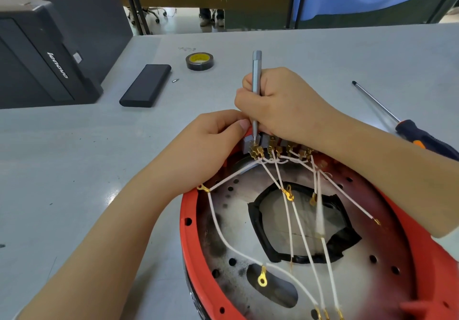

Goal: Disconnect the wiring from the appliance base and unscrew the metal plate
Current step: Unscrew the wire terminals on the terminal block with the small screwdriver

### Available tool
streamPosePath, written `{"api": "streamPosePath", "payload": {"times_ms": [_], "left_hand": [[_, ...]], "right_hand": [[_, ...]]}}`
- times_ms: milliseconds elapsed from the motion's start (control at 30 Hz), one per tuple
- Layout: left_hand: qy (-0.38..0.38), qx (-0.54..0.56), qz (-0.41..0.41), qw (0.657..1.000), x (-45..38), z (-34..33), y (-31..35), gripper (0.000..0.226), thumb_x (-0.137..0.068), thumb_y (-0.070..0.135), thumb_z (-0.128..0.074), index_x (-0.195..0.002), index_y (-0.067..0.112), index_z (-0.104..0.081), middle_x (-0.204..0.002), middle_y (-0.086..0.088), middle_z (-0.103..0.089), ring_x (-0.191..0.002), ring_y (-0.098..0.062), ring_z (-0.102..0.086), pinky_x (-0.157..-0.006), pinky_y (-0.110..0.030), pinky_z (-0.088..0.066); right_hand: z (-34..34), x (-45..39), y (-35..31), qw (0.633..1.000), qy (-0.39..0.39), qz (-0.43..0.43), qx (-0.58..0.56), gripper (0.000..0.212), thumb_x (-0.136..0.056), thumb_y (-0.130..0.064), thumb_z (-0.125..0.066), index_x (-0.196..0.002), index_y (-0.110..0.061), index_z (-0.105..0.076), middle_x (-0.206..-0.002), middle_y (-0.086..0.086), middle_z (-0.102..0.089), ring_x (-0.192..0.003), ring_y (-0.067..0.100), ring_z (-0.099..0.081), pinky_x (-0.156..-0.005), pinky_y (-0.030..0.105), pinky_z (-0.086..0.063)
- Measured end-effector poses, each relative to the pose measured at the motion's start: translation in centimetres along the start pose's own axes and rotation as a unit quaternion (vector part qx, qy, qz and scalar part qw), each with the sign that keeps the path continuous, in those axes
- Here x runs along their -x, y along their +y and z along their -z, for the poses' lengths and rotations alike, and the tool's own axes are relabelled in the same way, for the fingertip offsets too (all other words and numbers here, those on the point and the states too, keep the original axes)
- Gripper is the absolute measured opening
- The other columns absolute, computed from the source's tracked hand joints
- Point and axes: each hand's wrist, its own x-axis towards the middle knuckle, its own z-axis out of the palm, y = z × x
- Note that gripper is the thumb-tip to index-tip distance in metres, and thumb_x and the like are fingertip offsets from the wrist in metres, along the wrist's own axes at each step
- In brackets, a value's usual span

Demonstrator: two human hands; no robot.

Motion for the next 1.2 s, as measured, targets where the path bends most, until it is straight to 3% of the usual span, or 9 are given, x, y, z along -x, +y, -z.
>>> {"api": "streamPosePath", "payload": {"times_ms": [167, 300, 500, 633, 733, 800, 933, 1067, 1200], "left_hand": [[0.005, 0.006, -0.002, 1.000, 0.0, 0.0, -0.2, 0.026, -0.099, 0.032, -0.043, -0.096, 0.042, -0.067, -0.100, -0.003, -0.070, -0.096, -0.024, -0.062, -0.083, -0.030, -0.048], [0.007, 0.013, -0.002, 1.000, 0.0, 0.0, -0.1, 0.028, -0.099, 0.030, -0.043, -0.094, 0.042, -0.067, -0.093, 0.015, -0.071, -0.090, -0.010, -0.064, -0.072, -0.012, -0.045], [0.012, 0.012, -0.006, 1.000, -0.1, 0.0, -0.3, 0.028, -0.099, 0.032, -0.043, -0.093, 0.047, -0.065, -0.097, 0.003, -0.071, -0.094, -0.020, -0.062, -0.071, -0.014, -0.045], [-0.001, 0.020, -0.002, 1.000, -0.1, 0.0, -0.4, 0.027, -0.099, 0.033, -0.041, -0.098, 0.042, -0.067, -0.103, -0.005, -0.070, -0.098, -0.023, -0.063, -0.087, -0.032, -0.047], [-0.004, 0.022, -0.006, 1.000, -0.1, 0.1, -0.4, 0.027, -0.100, 0.031, -0.042, -0.099, 0.039, -0.067, -0.097, 0.012, -0.071, -0.092, -0.007, -0.065, -0.085, -0.018, -0.049], [-0.003, 0.020, 0.002, 1.000, -0.2, 0.2, -0.4, 0.026, -0.099, 0.033, -0.042, -0.102, 0.037, -0.068, -0.097, 0.010, -0.071, -0.093, -0.012, -0.065, -0.087, -0.023, -0.050], [0.017, 0.052, 0.002, 0.998, -0.4, 0.2, -0.4, 0.026, -0.100, 0.032, -0.042, -0.108, 0.035, -0.066, -0.100, 0.024, -0.067, -0.091, 0.016, -0.058, -0.073, 0.004, -0.037], [0.024, 0.095, 0.009, 0.995, -0.4, 0.1, -0.6, 0.025, -0.100, 0.030, -0.041, -0.117, 0.031, -0.060, -0.101, 0.017, -0.070, -0.094, 0.004, -0.064, -0.087, -0.014, -0.043], [0.039, 0.141, 0.017, 0.989, -0.4, 0.0, -0.7, 0.027, -0.101, 0.029, -0.038, -0.122, 0.029, -0.055, -0.103, 0.012, -0.071, -0.094, -0.006, -0.067, -0.093, -0.027, -0.046]], "right_hand": [[0.2, 0.5, 0.0, 0.998, 0.057, 0.017, -0.026, 0.039, -0.090, -0.012, -0.053, -0.057, -0.016, -0.033, -0.045, -0.008, -0.029, -0.046, 0.011, -0.037, -0.047, 0.032, -0.038], [0.4, 0.7, 0.3, 0.997, 0.068, 0.025, -0.019, 0.040, -0.090, -0.012, -0.053, -0.056, -0.017, -0.032, -0.044, -0.008, -0.030, -0.045, 0.009, -0.037, -0.045, 0.024, -0.035], [0.2, 0.9, 0.5, 0.998, 0.050, 0.027, -0.016, 0.041, -0.091, -0.014, -0.053, -0.056, -0.017, -0.033, -0.042, -0.010, -0.033, -0.043, 0.008, -0.039, -0.046, 0.020, -0.034], [0.2, 0.8, 0.3, 0.999, 0.031, 0.027, 0.009, 0.044, -0.091, -0.013, -0.054, -0.053, -0.018, -0.032, -0.046, -0.009, -0.031, -0.042, 0.007, -0.036, -0.046, 0.020, -0.032], [0.6, 0.8, 0.1, 0.996, 0.050, -0.008, -0.075, 0.040, -0.095, -0.014, -0.052, -0.058, -0.014, -0.036, -0.045, 0.000, -0.039, -0.035, 0.006, -0.040, -0.041, 0.019, -0.037], [1.0, 0.7, -0.2, 0.990, 0.069, -0.026, -0.123, 0.035, -0.097, -0.020, -0.052, -0.064, -0.013, -0.041, -0.043, -0.002, -0.045, -0.033, 0.005, -0.041, -0.038, 0.016, -0.035], [2.3, 0.6, -1.0, 0.982, 0.083, -0.022, -0.170, 0.025, -0.096, -0.028, -0.053, -0.084, -0.006, -0.052, -0.056, 0.006, -0.061, -0.032, 0.008, -0.044, -0.034, 0.015, -0.033], [3.7, 1.5, -1.5, 0.995, 0.008, -0.015, -0.101, 0.027, -0.095, -0.039, -0.046, -0.105, -0.020, -0.062, -0.060, 0.009, -0.067, -0.040, 0.018, -0.059, -0.040, 0.018, -0.042], [4.7, 3.4, -1.3, 0.999, -0.038, -0.012, -0.002, 0.008, -0.090, -0.033, -0.060, -0.092, -0.028, -0.066, -0.083, -0.005, -0.072, -0.080, 0.006, -0.067, -0.070, 0.013, -0.050]]}}
